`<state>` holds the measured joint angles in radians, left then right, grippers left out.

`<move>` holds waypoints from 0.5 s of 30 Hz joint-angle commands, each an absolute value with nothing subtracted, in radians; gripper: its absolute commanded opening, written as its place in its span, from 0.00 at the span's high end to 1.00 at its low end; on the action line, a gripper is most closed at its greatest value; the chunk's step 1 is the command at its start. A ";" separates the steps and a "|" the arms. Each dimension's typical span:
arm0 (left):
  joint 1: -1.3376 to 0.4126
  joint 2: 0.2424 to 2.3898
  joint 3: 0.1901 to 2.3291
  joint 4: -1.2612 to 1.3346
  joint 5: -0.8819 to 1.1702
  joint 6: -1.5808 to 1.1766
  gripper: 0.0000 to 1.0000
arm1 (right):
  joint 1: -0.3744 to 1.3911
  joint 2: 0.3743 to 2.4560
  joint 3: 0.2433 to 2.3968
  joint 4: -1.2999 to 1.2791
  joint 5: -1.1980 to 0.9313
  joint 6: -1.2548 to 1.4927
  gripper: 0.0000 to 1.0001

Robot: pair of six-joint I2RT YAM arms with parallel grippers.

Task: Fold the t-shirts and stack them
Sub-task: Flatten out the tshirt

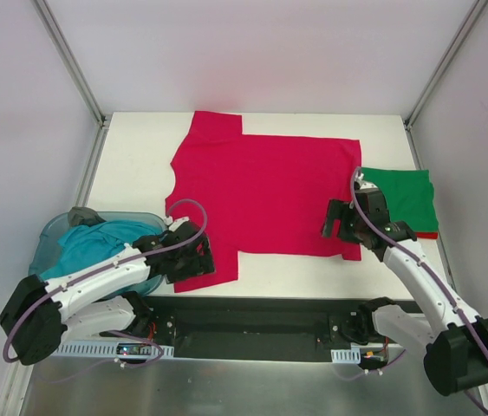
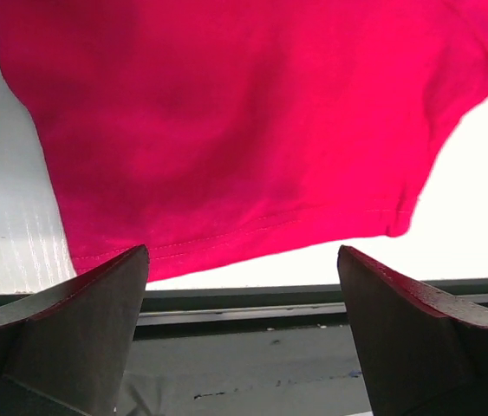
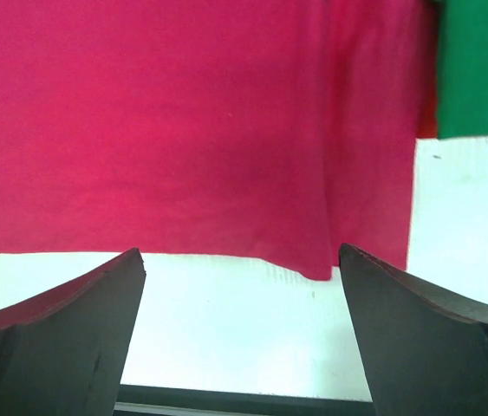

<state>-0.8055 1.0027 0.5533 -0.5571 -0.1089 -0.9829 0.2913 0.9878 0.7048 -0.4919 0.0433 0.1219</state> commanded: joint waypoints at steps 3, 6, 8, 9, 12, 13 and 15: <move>-0.819 1.091 0.617 -0.641 -0.133 -1.026 0.16 | 0.287 0.985 0.701 -0.578 0.143 0.137 0.04; -0.828 1.107 0.609 -0.672 -0.127 -1.051 0.19 | 0.285 0.992 0.701 -0.584 0.167 0.140 0.04; -0.834 1.111 0.595 -0.672 -0.127 -1.078 0.21 | 0.282 0.997 0.699 -0.581 0.178 0.143 0.04; -0.836 1.111 0.595 -0.673 -0.124 -1.083 0.24 | 0.282 0.997 0.696 -0.578 0.186 0.144 0.04; -0.848 1.118 0.609 -0.681 -0.127 -1.088 0.29 | 0.281 1.003 0.698 -0.574 0.189 0.140 0.04; -0.850 1.123 0.614 -0.687 -0.127 -1.088 0.30 | 0.281 1.005 0.695 -0.571 0.189 0.140 0.04; -0.850 1.141 0.624 -0.698 -0.126 -1.088 0.33 | 0.282 1.005 0.690 -0.566 0.189 0.141 0.04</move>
